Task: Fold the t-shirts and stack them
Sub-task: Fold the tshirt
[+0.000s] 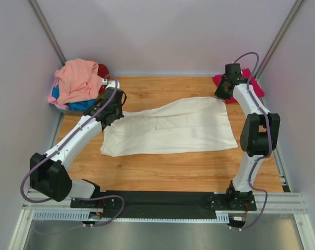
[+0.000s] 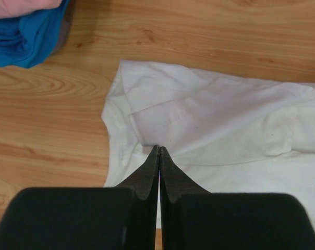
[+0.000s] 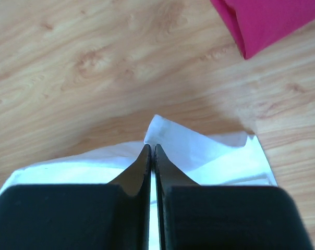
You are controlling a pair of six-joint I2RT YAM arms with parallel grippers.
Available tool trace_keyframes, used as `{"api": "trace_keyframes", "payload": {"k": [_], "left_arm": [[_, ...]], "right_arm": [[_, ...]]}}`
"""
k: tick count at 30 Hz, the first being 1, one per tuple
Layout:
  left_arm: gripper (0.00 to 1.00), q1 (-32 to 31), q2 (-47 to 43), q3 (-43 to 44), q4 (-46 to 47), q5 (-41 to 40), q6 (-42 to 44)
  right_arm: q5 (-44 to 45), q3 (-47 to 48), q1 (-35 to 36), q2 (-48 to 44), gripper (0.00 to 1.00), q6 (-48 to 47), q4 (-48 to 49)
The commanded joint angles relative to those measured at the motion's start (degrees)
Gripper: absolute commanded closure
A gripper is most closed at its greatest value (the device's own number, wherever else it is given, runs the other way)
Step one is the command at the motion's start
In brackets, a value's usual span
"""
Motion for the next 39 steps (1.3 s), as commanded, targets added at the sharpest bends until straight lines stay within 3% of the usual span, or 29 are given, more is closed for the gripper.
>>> {"api": "trace_keyframes", "payload": {"k": [1,8,23,31,32,35,36,37,39], "left_arm": [[1.00,-0.31,-3.74,2.71,-2.86,-5.88,1.26],[1.00,-0.49,-8.14,-0.62,-4.36,-5.80,-0.15],[1.00,-3.13,-7.61,-8.71,-5.41,-9.05,-4.63],[1.00,-4.27,-9.63,-14.15,-9.80,-6.77,-10.95],[0.99,-4.36,-10.33,-15.03,-11.02,-7.12,-12.00],[0.72,-4.88,-14.46,-17.50,-11.56,-7.21,-13.24],[0.59,-5.06,-17.25,-18.11,-11.56,-7.21,-13.51],[0.53,-5.32,-18.59,-18.64,-10.69,-6.86,-13.68],[0.44,-5.50,-21.84,-20.13,-9.20,-6.07,-13.51]], "right_arm": [[0.49,-3.96,-0.60,-2.69,1.00,0.84,3.08],[0.92,-11.35,-0.77,-6.90,0.99,1.02,4.48],[6.81,-27.78,-0.77,-19.65,1.00,1.90,6.95],[7.87,-37.97,-4.02,-21.75,1.00,7.50,9.23],[7.87,-39.29,-4.72,-22.37,0.82,8.22,9.84],[7.60,-42.20,-7.71,-25.71,0.38,10.42,11.69],[8.91,-42.12,-7.98,-26.85,0.26,10.42,11.87],[9.27,-41.86,-7.98,-28.69,0.17,10.51,11.70],[9.10,-40.63,-7.63,-30.28,0.16,9.90,11.78]]}}
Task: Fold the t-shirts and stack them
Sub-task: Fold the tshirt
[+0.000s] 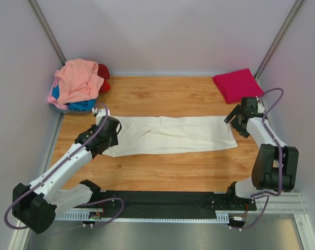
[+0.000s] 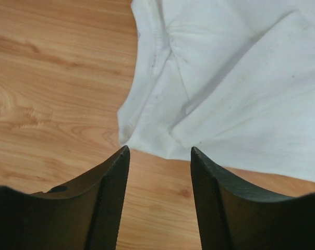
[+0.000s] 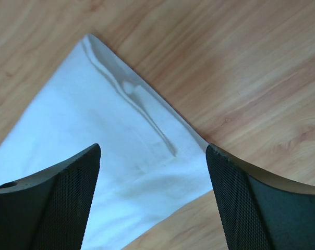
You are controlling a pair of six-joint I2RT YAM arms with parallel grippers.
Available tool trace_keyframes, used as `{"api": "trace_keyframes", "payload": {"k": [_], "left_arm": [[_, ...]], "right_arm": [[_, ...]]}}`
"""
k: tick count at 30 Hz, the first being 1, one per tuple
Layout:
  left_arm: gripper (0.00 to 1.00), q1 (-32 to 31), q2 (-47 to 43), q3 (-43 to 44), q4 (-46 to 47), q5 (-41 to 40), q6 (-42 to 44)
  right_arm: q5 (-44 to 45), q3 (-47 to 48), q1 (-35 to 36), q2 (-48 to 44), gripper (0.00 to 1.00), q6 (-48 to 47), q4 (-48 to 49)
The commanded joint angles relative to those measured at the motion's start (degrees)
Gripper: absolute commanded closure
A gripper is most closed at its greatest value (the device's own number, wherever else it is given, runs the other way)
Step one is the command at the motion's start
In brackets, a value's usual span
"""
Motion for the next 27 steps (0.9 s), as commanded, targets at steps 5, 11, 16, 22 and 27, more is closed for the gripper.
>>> {"api": "trace_keyframes", "payload": {"k": [5,11,16,22,27], "left_arm": [[0.40,-0.98,-1.70,-0.43,4.88,1.63,-1.35],[0.41,-1.06,7.96,0.89,9.62,2.60,-1.18],[0.41,-0.98,15.53,3.18,13.14,2.95,0.05],[0.44,-0.98,22.57,4.59,13.75,3.31,-0.30],[0.45,-0.98,24.24,2.48,14.55,2.08,0.05]], "right_arm": [[0.92,4.80,5.91,-6.32,0.19,-2.01,4.35],[-7.32,6.38,11.63,0.69,0.28,-3.24,5.76],[-8.40,10.86,15.59,8.61,0.30,-6.58,3.22],[-6.29,19.56,14.81,20.64,0.30,-7.20,-1.71],[-4.54,26.15,12.79,28.03,0.29,-8.08,-5.05]]}}
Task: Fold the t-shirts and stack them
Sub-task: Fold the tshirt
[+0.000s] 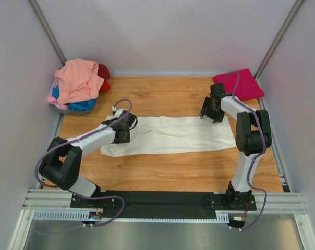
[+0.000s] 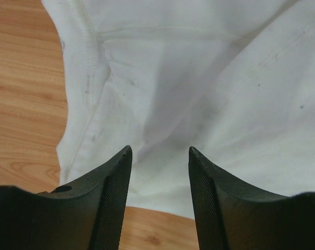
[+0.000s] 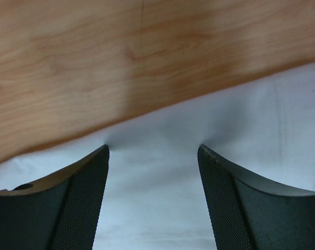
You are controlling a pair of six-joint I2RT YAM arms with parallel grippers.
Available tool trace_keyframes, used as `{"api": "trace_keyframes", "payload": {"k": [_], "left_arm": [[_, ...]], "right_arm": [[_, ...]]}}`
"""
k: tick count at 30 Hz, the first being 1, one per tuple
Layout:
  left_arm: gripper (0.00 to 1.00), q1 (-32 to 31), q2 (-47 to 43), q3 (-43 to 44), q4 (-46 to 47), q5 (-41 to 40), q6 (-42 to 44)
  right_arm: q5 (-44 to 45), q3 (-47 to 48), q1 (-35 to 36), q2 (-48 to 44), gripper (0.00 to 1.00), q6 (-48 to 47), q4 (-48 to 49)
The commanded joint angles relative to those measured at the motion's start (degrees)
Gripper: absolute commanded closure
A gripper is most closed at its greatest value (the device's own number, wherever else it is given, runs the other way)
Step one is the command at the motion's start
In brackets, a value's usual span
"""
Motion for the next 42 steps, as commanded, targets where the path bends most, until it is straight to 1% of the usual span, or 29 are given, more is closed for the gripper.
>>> {"api": "trace_keyframes", "payload": {"k": [1,3,4,5,6,7,8,11,13,15,16,18,19,21,22,24,25,27,28,30,31,33,35,36,37,39,40,41,42], "left_arm": [[0.46,-0.23,0.77,-1.04,2.03,-1.25,0.58],[0.47,-0.23,1.04,-2.71,2.81,-0.98,0.32],[0.48,-0.23,1.12,-3.32,3.16,-0.90,0.05],[0.50,-0.23,1.13,-3.85,3.34,-0.11,0.05],[0.50,-0.23,0.95,-3.68,3.26,0.16,-0.04],[0.50,-0.23,0.51,-3.68,3.08,-0.10,-0.30],[0.50,-0.23,0.42,-3.68,2.82,-1.15,-0.65],[0.49,-0.15,0.77,-3.77,2.90,-1.51,-0.65],[0.49,-0.06,2.43,-3.24,2.47,-1.60,-0.65],[0.51,0.03,3.84,-1.66,0.90,-1.86,-0.83],[0.54,0.03,4.28,-1.05,0.27,-2.04,-1.18],[0.54,0.03,3.85,-0.87,1.05,-1.86,-1.27],[0.52,0.03,3.59,-0.87,1.84,-1.51,-1.18],[0.51,0.03,4.20,0.27,2.64,-0.02,-1.09],[0.51,0.03,6.12,2.54,2.55,0.94,-0.74],[0.51,0.03,8.67,5.53,1.68,1.56,-0.31],[0.51,0.03,11.21,8.59,1.50,1.83,-0.04],[0.51,0.73,15.25,11.86,1.24,3.23,1.19],[0.51,1.08,16.58,15.27,0.97,4.63,1.63],[0.51,2.92,19.22,18.89,0.18,6.13,2.86],[0.52,3.37,22.02,22.56,-0.17,7.01,3.30],[0.52,4.77,26.15,26.53,-1.31,7.89,4.53],[0.52,5.65,29.50,33.21,-2.10,9.03,5.41],[0.52,6.26,31.34,36.11,-4.02,9.30,6.11],[0.52,6.53,35.54,42.40,-5.17,10.00,6.55],[0.52,6.88,40.04,49.46,-9.30,10.70,7.34],[0.53,7.06,44.41,56.45,-10.53,11.05,8.13],[0.53,7.24,46.63,60.27,-13.33,12.10,8.48],[0.53,7.15,51.18,64.22,-14.49,12.63,8.92]], "right_arm": [[2.35,5.87,-1.75,4.00,0.29,-1.61,-2.91],[3.23,8.16,-3.15,7.78,0.29,-1.78,-4.67],[3.58,10.44,-3.59,8.83,0.36,-1.87,-6.06],[3.84,11.85,-4.64,10.67,0.39,-1.87,-6.43],[4.37,13.09,-5.18,11.30,0.34,-2.05,-6.86],[4.81,14.49,-5.70,12.18,0.34,-2.05,-7.48],[4.99,18.07,-6.49,13.58,0.34,-2.22,-9.05],[6.04,24.58,-6.59,15.26,0.34,-4.06,-11.70],[6.48,26.80,-6.59,15.35,0.34,-4.85,-13.28],[5.78,25.59,-6.59,13.34,0.33,-5.04,-13.20],[5.52,24.19,-5.72,9.85,0.33,-5.12,-11.98],[4.73,17.80,-4.14,5.61,0.32,-5.21,-9.61],[4.81,15.23,-2.21,1.50,0.31,-4.95,-7.51],[4.20,11.45,-0.36,-1.07,0.30,-4.77,-5.91],[3.94,8.56,0.96,-1.78,0.30,-4.51,-5.64],[1.92,5.82,1.76,-1.35,0.31,-3.46,-5.03],[0.61,3.46,1.94,-1.00,0.31,-3.11,-3.98],[-1.69,1.51,2.02,0.40,0.32,-2.23,-3.71],[-4.13,-0.50,2.29,0.49,0.32,-2.14,-3.27],[-5.81,-2.54,2.64,-0.29,0.33,-1.52,-2.30],[-7.47,-4.89,3.25,-0.73,0.33,-1.35,-1.43],[-9.24,-7.28,4.22,-2.05,0.33,-1.34,-0.72],[-12.65,-11.65,5.54,-2.84,0.34,-0.91,0.59],[-13.72,-13.25,6.15,-3.71,0.34,-0.82,1.12],[-14.34,-14.75,7.98,-4.33,0.34,-0.03,2.09],[-17.50,-20.18,10.36,-5.83,0.34,0.67,3.85],[-18.21,-22.12,13.25,-7.66,0.34,2.59,4.98],[-19.43,-23.80,15.02,-8.64,0.34,3.83,5.87],[-20.31,-26.69,17.21,-9.95,0.34,4.97,6.66]]}}
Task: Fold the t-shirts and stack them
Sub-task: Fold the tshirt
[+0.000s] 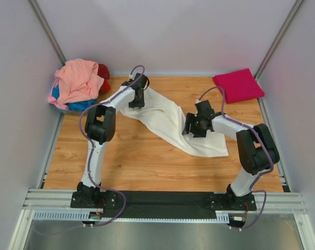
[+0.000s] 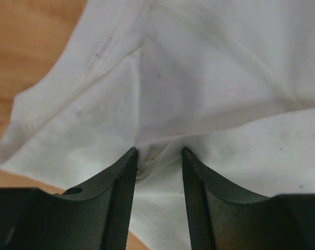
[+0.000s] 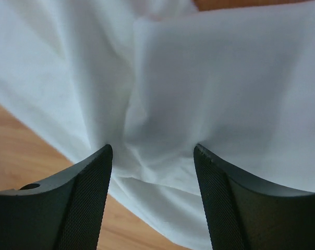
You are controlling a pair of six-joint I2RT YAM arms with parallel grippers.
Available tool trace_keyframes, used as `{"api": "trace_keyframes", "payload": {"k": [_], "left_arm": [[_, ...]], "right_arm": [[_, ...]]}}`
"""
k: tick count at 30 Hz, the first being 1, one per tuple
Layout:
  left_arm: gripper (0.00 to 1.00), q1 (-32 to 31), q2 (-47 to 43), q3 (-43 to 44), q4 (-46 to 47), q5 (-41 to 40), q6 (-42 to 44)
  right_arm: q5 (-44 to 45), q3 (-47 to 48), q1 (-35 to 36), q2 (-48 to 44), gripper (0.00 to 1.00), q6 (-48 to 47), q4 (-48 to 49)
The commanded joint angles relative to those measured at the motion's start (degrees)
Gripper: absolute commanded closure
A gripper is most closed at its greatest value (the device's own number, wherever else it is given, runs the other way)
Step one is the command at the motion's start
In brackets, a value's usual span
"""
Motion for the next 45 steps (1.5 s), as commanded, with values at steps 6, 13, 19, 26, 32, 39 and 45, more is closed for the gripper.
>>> {"api": "trace_keyframes", "payload": {"k": [6,13,19,26,32,39,45], "left_arm": [[0.49,-0.21,19.09,35.51,-5.44,20.32,12.73],[0.29,-0.92,9.18,30.95,6.88,25.62,16.17],[0.13,-1.10,0.03,31.48,5.04,22.29,17.40],[0.14,-0.66,-20.95,15.26,-1.92,14.88,12.84],[0.18,-2.23,-48.90,-20.51,3.18,14.45,7.91],[0.22,-6.28,-66.93,-37.07,-6.98,12.25,6.85],[0.21,-7.07,-77.92,-47.78,-9.12,10.67,8.07]], "right_arm": [[-9.86,-10.69,30.09,-7.69,0.30,14.71,-0.93],[1.91,-0.24,35.22,-16.74,0.27,13.05,-16.90],[15.36,9.53,31.55,-19.55,0.23,8.66,-25.28],[6.35,11.72,14.67,-15.98,0.27,4.44,-15.36],[-3.42,27.97,4.11,0.10,0.37,1.71,-10.42],[-6.87,51.96,-0.73,26.98,0.41,3.20,-13.84],[-8.62,61.55,-0.91,36.85,0.44,4.25,-14.29]]}}
